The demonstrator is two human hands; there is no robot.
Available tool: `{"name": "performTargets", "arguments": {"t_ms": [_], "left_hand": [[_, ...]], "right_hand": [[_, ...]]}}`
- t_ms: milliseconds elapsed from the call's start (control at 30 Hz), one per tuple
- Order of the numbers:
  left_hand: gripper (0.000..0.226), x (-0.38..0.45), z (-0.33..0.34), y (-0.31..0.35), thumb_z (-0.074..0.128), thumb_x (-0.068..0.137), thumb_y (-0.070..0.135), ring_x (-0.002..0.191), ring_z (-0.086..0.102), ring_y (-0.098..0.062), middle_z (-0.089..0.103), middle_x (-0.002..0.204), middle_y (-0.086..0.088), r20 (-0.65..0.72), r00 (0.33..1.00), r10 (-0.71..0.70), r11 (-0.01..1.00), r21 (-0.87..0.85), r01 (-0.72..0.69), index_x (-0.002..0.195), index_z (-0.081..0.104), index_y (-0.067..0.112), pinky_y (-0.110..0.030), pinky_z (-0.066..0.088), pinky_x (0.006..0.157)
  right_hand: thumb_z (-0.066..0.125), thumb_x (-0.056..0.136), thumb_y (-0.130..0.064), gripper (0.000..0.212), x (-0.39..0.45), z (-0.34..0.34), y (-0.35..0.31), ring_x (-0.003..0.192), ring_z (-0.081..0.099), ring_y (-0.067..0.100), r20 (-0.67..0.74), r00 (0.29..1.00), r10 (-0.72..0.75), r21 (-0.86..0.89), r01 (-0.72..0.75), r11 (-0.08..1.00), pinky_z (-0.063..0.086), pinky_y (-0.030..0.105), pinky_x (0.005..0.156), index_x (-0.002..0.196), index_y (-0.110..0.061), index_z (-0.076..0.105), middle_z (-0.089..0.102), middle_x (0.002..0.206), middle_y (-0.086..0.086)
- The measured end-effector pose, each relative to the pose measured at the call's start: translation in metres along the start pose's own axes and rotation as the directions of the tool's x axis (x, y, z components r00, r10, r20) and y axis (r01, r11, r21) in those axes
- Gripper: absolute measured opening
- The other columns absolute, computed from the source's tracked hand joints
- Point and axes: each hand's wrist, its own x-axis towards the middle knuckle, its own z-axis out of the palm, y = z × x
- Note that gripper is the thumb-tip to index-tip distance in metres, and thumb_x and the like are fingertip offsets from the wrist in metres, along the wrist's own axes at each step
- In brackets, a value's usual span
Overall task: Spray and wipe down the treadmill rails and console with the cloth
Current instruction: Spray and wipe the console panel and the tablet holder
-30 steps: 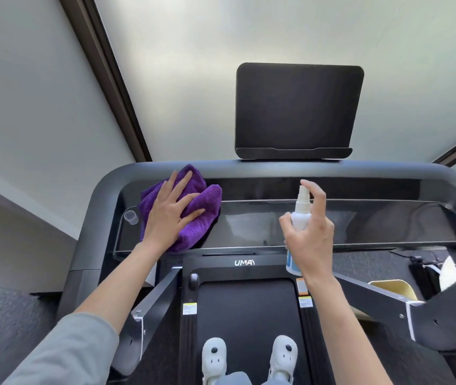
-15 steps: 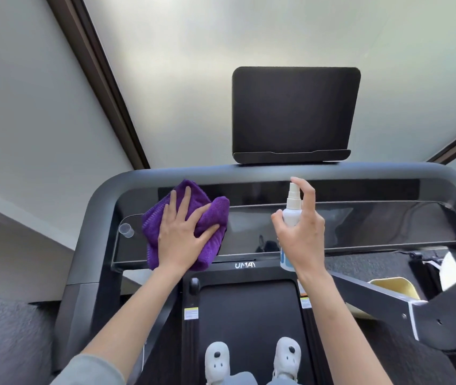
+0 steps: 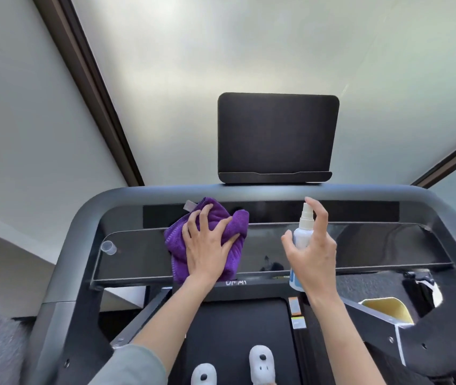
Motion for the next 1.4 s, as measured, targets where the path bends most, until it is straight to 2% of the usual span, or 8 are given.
{"name": "performTargets", "arguments": {"t_ms": [133, 300, 433, 533, 967, 1067, 1200, 1400], "left_hand": [[0.039, -0.003, 0.004, 0.014, 0.059, 0.090, 0.048, 0.133, 0.030, -0.033, 0.033, 0.151, -0.007, -0.057, 0.995, -0.081, 0.997, -0.010, 0.081, 0.126, 0.059, 0.033, -0.050, 0.027, 0.112], [0.041, -0.008, 0.005, 0.015, 0.065, 0.087, 0.046, 0.127, 0.038, -0.033, 0.038, 0.149, -0.006, -0.102, 0.990, -0.102, 0.995, 0.008, 0.103, 0.125, 0.062, 0.033, -0.051, 0.034, 0.107], [0.040, -0.008, 0.005, 0.016, 0.071, 0.082, 0.044, 0.124, 0.042, -0.033, 0.043, 0.146, -0.006, -0.126, 0.986, -0.108, 0.994, 0.018, 0.111, 0.120, 0.065, 0.033, -0.052, 0.038, 0.103], [0.041, -0.008, 0.004, 0.015, 0.072, 0.081, 0.044, 0.125, 0.042, -0.032, 0.042, 0.146, -0.005, -0.120, 0.987, -0.106, 0.994, 0.023, 0.110, 0.120, 0.064, 0.034, -0.051, 0.038, 0.104], [0.042, -0.008, 0.005, 0.014, 0.078, 0.077, 0.040, 0.123, 0.045, -0.034, 0.047, 0.142, -0.008, -0.155, 0.984, -0.083, 0.996, 0.020, 0.087, 0.117, 0.066, 0.032, -0.052, 0.041, 0.101], [0.045, -0.008, 0.004, 0.015, 0.077, 0.077, 0.043, 0.126, 0.043, -0.033, 0.046, 0.141, -0.009, -0.172, 0.979, -0.107, 0.994, -0.031, 0.104, 0.120, 0.066, 0.033, -0.051, 0.040, 0.102], [0.047, -0.013, 0.004, 0.014, 0.078, 0.073, 0.050, 0.124, 0.042, -0.034, 0.048, 0.135, -0.010, -0.204, 0.967, -0.156, 0.987, -0.075, 0.143, 0.116, 0.069, 0.034, -0.050, 0.041, 0.100], [0.033, -0.007, 0.005, 0.025, 0.085, 0.070, 0.032, 0.101, 0.055, -0.045, 0.061, 0.116, -0.016, -0.239, 0.949, -0.207, 0.976, 0.015, 0.217, 0.098, 0.075, 0.018, -0.058, 0.046, 0.081]], "right_hand": [[0.061, 0.088, -0.003, 0.070, 0.021, -0.020, 0.010, 0.056, 0.054, 0.022, 0.009, 1.000, -0.026, 0.060, 0.025, 0.998, 0.049, 0.034, 0.058, 0.139, -0.041, 0.032, 0.052, 0.066, -0.002], [0.067, 0.084, 0.001, 0.073, 0.066, -0.038, 0.003, 0.054, 0.052, 0.017, -0.042, 0.989, -0.142, 0.084, 0.145, 0.986, 0.041, 0.011, 0.055, 0.139, -0.037, 0.038, 0.049, 0.059, -0.009], [0.067, 0.085, -0.003, 0.068, 0.101, -0.034, -0.011, 0.044, 0.035, 0.010, -0.030, 0.979, -0.204, 0.025, 0.204, 0.979, 0.038, 0.023, 0.050, 0.136, -0.038, 0.039, 0.032, 0.050, -0.011], [0.065, 0.084, -0.004, 0.065, 0.114, -0.027, -0.018, 0.043, 0.033, 0.010, -0.032, 0.974, -0.226, 0.009, 0.226, 0.974, 0.036, 0.026, 0.048, 0.136, -0.036, 0.040, 0.028, 0.049, -0.009], [0.058, 0.078, 0.002, 0.055, 0.145, -0.018, -0.014, 0.046, 0.040, 0.020, -0.134, 0.987, -0.084, 0.076, 0.095, 0.993, 0.032, 0.027, 0.054, 0.127, -0.020, 0.048, 0.039, 0.055, 0.001], [0.057, 0.080, 0.002, 0.057, 0.142, -0.020, -0.012, 0.047, 0.042, 0.024, -0.155, 0.983, -0.094, 0.097, 0.110, 0.989, 0.036, 0.028, 0.051, 0.125, -0.029, 0.041, 0.044, 0.059, 0.002], [0.059, 0.081, 0.000, 0.060, 0.132, -0.026, -0.006, 0.047, 0.041, 0.028, -0.063, 0.990, -0.127, 0.082, 0.132, 0.988, 0.042, 0.038, 0.052, 0.126, -0.034, 0.039, 0.038, 0.052, 0.004], [0.062, 0.083, 0.000, 0.064, 0.107, -0.033, 0.001, 0.044, 0.053, 0.035, -0.026, 0.993, -0.114, 0.152, 0.116, 0.981, 0.052, 0.046, 0.052, 0.127, -0.040, 0.039, 0.050, 0.052, 0.015]]}}
